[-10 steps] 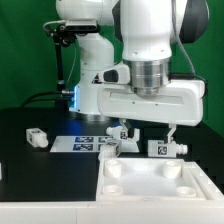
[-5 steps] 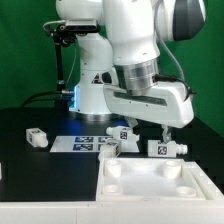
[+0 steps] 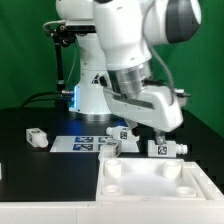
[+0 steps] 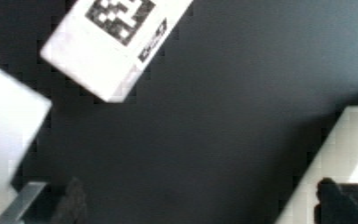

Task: Assemble one leg

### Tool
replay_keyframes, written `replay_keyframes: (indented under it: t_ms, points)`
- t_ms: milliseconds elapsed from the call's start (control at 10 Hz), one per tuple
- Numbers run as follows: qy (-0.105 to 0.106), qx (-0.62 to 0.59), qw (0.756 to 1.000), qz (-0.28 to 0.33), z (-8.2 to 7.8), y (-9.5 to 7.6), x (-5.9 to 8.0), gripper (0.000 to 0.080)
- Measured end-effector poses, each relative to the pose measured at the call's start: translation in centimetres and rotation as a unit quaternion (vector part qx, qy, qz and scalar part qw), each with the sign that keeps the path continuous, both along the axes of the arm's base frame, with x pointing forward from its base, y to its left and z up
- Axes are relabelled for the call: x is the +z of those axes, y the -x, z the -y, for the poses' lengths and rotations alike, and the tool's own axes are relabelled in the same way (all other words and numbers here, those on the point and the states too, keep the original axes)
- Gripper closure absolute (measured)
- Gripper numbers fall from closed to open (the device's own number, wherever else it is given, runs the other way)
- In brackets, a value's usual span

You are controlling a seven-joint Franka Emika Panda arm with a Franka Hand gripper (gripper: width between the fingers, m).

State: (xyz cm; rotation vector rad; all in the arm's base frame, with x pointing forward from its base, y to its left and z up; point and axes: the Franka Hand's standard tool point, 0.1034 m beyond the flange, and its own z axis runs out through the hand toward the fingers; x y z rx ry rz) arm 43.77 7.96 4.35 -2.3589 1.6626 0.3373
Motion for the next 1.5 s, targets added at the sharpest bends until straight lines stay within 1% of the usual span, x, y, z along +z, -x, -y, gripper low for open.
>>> replay_keyframes:
  t_ms: [100, 200, 300, 400, 500, 600, 700, 900, 1000, 1100, 1200, 1400, 1500]
  points:
    - [-0.018, -0.058, 0.998, 0.003, -0.3, 0.9, -0.3, 0.0151]
    - [-0.04, -0.105, 0.993, 0.019, -0.1, 0.9, -0.2, 0.0151]
    - [-0.038, -0.105, 0.994, 0.015, -0.1, 0.8, -0.2, 0.0151]
    - [-0.041, -0.102, 0.994, 0.015, 0.0, 0.9, -0.3, 0.0151]
    - [-0.045, -0.103, 0.994, 0.014, 0.4, 0.9, -0.3, 0.0151]
    - [-0.055, -0.104, 0.993, 0.007, 0.2, 1.1, -0.2, 0.0151]
    - [-0.096, -0.106, 0.99, -0.012, -0.5, 1.8, 0.0, 0.0151]
    - [-0.201, -0.144, 0.968, -0.034, -0.5, 2.7, 0.1, 0.0151]
    - [-0.228, -0.167, 0.958, -0.043, -0.3, 3.0, -0.3, 0.0151]
    - [-0.253, -0.17, 0.951, -0.059, -0.5, 3.6, -0.7, 0.0151]
    - [-0.254, -0.179, 0.948, -0.068, 0.1, 4.0, -1.6, 0.0151]
    - [-0.252, -0.182, 0.948, -0.066, 0.5, 3.9, -1.7, 0.0151]
    - [-0.252, -0.186, 0.947, -0.068, 0.6, 4.2, -1.8, 0.0151]
